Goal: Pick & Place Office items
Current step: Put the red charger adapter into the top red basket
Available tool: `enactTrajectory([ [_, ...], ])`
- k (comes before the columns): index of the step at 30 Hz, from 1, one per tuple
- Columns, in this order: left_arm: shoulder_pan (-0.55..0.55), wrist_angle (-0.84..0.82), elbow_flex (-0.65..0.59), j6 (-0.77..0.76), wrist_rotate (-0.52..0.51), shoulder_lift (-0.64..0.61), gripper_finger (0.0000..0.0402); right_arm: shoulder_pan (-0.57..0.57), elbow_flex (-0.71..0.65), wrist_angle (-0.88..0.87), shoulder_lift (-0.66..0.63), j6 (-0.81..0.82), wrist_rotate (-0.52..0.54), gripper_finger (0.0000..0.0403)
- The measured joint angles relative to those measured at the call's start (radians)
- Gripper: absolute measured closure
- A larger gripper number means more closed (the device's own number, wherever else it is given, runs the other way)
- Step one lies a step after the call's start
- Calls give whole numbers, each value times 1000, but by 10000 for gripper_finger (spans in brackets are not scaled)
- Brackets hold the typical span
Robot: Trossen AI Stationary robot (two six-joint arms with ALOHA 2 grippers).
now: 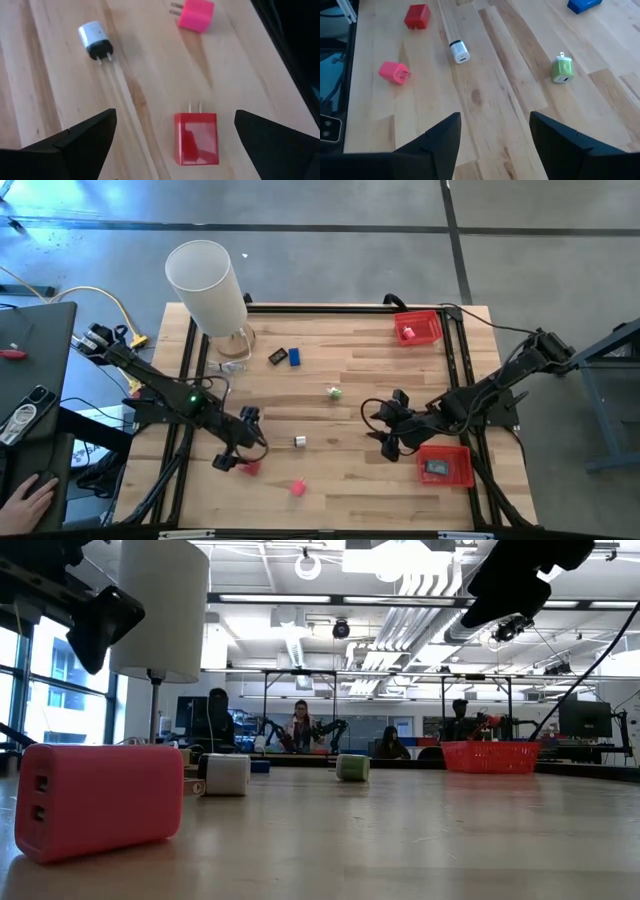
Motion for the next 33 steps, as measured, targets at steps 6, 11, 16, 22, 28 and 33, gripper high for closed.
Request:
enactTrajectory([
  [6, -27, 16, -11, 10, 1, 0, 7, 0, 0, 0, 0, 0, -1, 179],
  [11, -50, 87, -59, 11, 2, 0, 7, 0, 0, 15, 0, 0, -1, 179],
  [16, -58, 178, -138, 10, 39, -2, 8, 0, 0, 31, 0, 0, -1, 179],
  [22, -58, 303, -212, 22, 133, -3, 8, 0, 0, 40, 0, 0, -1, 179],
  [28, -58, 345, -270, 22, 132, -3, 8, 0, 0, 49, 0, 0, -1, 179],
  [33, -58, 422, -316, 27, 132, -3, 8, 0, 0, 59, 0, 0, -1, 179],
])
